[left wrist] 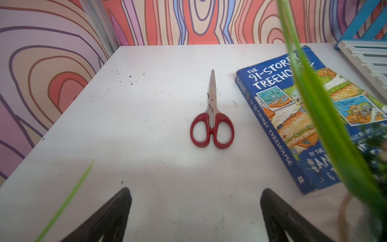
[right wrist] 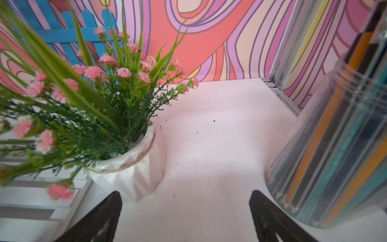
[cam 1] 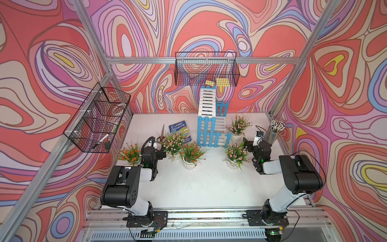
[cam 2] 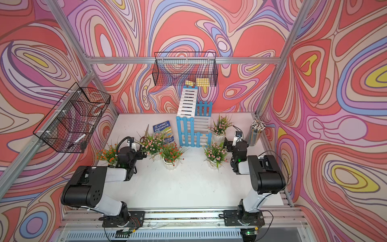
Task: Place the baby's breath potted plants on the rack by color
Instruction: Adjust the rack at the center of the board.
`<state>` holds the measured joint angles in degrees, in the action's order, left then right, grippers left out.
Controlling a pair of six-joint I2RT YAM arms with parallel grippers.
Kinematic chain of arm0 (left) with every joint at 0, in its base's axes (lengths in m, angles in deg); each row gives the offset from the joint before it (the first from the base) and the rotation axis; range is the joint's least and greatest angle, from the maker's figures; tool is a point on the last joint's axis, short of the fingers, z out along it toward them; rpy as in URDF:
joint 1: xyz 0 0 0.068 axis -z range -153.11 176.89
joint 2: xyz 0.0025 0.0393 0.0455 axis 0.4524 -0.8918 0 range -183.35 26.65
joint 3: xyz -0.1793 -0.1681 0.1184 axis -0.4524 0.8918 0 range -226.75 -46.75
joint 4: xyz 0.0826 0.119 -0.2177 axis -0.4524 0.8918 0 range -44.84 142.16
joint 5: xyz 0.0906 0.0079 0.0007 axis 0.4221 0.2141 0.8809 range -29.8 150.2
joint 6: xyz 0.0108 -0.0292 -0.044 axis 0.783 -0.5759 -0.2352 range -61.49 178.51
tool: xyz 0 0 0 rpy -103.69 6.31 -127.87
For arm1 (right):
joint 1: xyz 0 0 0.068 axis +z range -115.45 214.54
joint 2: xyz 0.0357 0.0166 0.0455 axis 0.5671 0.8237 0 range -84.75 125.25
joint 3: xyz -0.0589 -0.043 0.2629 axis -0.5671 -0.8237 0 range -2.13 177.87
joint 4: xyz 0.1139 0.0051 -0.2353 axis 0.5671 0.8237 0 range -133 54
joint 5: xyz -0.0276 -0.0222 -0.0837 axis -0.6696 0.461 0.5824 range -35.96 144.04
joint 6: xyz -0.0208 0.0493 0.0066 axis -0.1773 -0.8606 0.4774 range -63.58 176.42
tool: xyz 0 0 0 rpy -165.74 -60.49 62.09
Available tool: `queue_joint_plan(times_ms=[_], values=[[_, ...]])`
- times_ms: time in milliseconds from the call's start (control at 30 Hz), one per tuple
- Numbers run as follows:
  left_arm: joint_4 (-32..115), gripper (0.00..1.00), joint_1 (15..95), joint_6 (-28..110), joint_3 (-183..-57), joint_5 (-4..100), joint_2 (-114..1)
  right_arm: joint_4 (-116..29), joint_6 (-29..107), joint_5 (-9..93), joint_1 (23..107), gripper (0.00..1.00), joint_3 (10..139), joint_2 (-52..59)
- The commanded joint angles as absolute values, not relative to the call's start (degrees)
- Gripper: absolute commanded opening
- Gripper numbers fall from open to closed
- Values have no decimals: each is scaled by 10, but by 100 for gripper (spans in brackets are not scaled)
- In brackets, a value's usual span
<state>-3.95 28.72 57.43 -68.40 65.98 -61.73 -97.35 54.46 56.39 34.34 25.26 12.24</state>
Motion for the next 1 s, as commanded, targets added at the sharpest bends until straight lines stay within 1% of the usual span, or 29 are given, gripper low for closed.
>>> queue_joint_plan(times_ms=[0,767,833,900,967], values=[[-47,97,284,577,-691,654,-620,-971,549,565,341,98,250,131],[-47,100,284,577,-691,654,-620,-971,549,568,341,98,249,129],[-48,100,284,577,-689,655,-619,-989,541,632,353,98,236,117],[-46,100,287,577,-690,666,-614,-977,540,677,365,98,223,78],[12,100,290,563,-713,708,-589,-873,525,713,373,98,243,19]])
